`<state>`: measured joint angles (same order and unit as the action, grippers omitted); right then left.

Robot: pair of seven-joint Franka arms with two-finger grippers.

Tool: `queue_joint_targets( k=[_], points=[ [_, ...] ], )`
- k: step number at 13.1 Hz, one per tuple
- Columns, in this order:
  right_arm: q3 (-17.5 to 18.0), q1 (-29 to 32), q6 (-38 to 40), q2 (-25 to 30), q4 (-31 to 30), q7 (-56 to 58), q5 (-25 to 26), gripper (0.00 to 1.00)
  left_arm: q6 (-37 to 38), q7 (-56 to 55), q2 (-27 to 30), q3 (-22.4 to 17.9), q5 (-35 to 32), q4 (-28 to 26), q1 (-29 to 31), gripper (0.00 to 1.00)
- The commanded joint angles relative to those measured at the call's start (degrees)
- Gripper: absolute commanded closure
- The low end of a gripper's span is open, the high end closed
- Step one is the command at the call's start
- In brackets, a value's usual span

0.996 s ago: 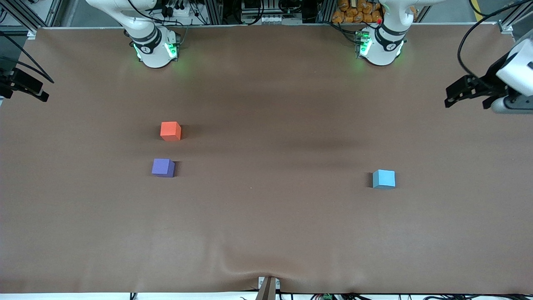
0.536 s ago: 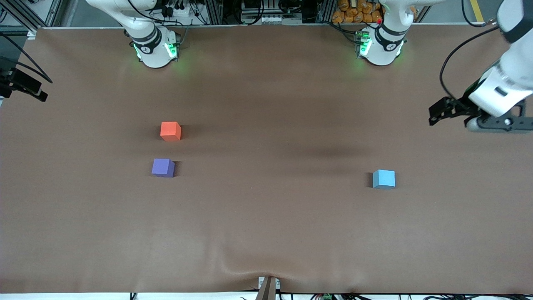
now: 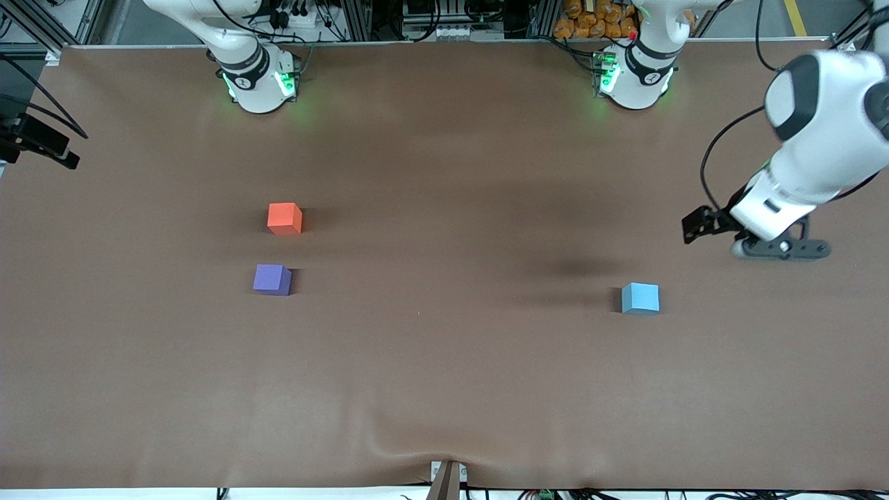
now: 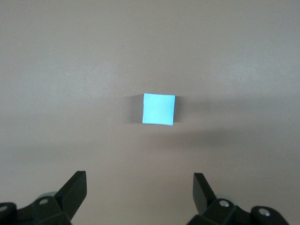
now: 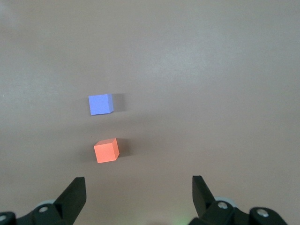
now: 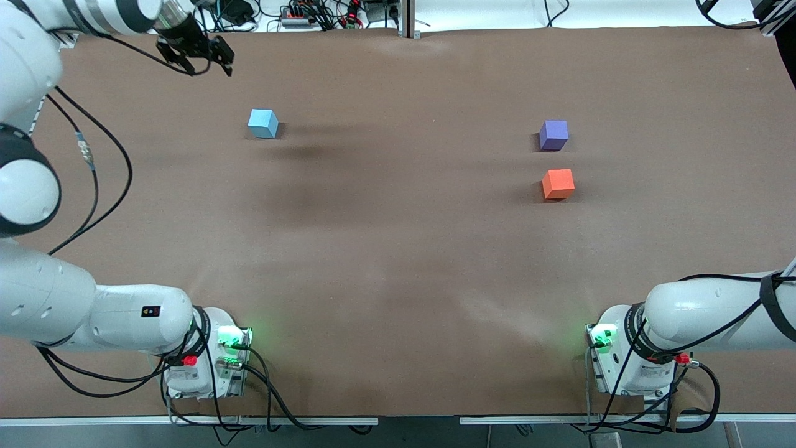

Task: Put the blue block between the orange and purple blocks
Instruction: 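Move the left gripper down over the light blue cube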

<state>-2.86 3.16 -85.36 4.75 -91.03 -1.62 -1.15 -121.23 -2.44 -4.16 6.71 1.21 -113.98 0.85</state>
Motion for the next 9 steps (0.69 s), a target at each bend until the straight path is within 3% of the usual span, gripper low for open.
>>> queue_joint_targets(
  k=[1,9],
  points=[
    [0.6,0.9,0.4,0.4,0.0,-0.3,-0.8,0.0,-7.8,-0.2,-4.4,1.1,-0.9,-2.6,0.2,0.0],
    [0.6,1.0,0.4,0.4,0.0,-0.3,-0.8,0.0,-23.0,2.7,-18.8,1.2,-3.6,-2.9,0.1,0.0]
  ],
)
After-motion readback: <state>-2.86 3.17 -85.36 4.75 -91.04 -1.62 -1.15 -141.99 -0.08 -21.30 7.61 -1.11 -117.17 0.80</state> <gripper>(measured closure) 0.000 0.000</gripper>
